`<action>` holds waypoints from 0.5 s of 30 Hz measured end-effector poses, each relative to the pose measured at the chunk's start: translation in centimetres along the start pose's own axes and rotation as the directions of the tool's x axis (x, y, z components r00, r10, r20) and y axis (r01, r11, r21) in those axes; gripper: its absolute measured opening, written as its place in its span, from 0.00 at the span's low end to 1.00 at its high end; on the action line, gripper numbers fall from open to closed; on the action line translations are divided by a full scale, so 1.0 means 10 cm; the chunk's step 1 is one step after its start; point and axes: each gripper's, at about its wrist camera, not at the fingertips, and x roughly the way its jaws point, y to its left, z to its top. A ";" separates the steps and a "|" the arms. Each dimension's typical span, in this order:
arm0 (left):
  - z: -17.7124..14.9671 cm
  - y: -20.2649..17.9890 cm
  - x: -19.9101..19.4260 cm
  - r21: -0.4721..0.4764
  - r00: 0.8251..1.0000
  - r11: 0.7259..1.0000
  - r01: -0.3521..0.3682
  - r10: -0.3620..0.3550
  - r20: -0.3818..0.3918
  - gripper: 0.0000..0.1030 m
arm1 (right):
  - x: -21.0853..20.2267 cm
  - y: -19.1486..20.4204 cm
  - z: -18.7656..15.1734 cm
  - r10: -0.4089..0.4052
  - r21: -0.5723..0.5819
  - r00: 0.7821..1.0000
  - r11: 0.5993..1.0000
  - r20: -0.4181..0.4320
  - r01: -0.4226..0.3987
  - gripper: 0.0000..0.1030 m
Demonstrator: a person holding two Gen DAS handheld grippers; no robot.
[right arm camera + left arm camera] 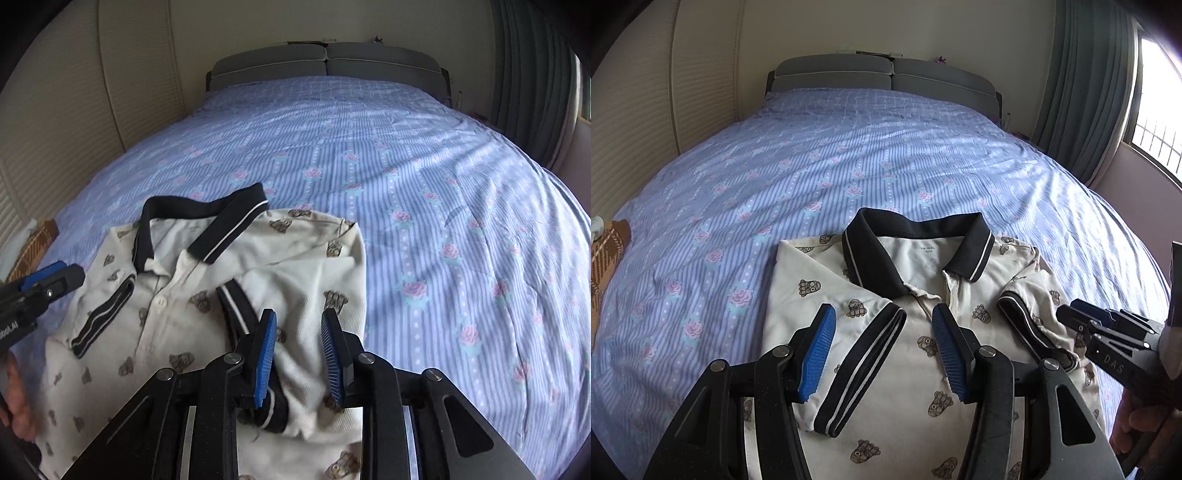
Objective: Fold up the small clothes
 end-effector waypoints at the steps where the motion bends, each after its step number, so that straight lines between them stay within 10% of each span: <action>1: -0.02 0.01 -0.02 0.000 1.000 1.000 -0.001 0.001 -0.002 0.52 | -0.01 0.04 -0.06 -0.003 -0.012 1.000 1.000 -0.008 0.003 0.25; 7: -0.16 0.14 -0.13 -0.009 1.000 1.000 -0.011 0.011 -0.015 0.52 | 0.10 0.08 -0.41 -0.014 -0.006 0.994 1.000 -0.106 0.013 0.25; 15: -0.33 0.28 -0.29 -0.020 0.999 0.999 -0.027 0.027 -0.019 0.52 | -0.23 0.07 -0.37 -0.002 0.054 1.000 0.999 -0.022 0.003 0.27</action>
